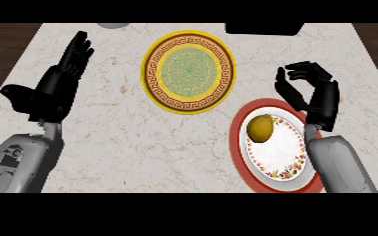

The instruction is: Pick the lemon from the plate and place it in the plate

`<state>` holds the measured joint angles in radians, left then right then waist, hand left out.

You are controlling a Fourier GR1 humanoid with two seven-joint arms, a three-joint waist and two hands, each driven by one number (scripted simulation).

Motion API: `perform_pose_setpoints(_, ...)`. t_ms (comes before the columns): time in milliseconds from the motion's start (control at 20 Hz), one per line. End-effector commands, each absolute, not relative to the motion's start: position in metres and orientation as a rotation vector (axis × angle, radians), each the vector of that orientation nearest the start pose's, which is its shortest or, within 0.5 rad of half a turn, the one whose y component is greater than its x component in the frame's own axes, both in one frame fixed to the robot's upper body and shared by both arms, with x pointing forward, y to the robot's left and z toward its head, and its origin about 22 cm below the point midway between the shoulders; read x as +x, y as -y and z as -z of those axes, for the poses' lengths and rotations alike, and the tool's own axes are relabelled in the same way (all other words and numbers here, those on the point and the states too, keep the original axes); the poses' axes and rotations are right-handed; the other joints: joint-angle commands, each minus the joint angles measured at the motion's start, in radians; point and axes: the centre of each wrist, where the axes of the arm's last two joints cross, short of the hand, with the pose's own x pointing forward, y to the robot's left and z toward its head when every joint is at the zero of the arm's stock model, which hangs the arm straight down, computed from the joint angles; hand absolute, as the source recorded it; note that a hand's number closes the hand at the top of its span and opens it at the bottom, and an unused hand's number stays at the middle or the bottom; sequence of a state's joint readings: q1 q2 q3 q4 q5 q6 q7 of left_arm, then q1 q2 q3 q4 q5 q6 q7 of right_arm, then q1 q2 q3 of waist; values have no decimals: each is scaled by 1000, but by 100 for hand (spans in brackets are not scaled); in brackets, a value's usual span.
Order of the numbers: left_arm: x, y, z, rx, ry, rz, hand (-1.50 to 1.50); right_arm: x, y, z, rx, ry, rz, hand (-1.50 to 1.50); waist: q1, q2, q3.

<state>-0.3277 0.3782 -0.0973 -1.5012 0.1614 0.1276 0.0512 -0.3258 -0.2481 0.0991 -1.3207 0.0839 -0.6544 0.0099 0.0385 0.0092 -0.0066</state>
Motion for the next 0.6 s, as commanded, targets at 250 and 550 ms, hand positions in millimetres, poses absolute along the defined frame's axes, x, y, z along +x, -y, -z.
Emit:
perform_pose_setpoints(250, 310, -263, -101, 118, 1758, 256, 0, 310, 129, -39, -775, 1807, 638, -150, 10, -4, 11)
perform_pose_setpoints(550, 305, -285, -104, 142, 1739, 245, 0, 282, 125, -21, -887, 1800, 608, -150, -44, -13, 5)
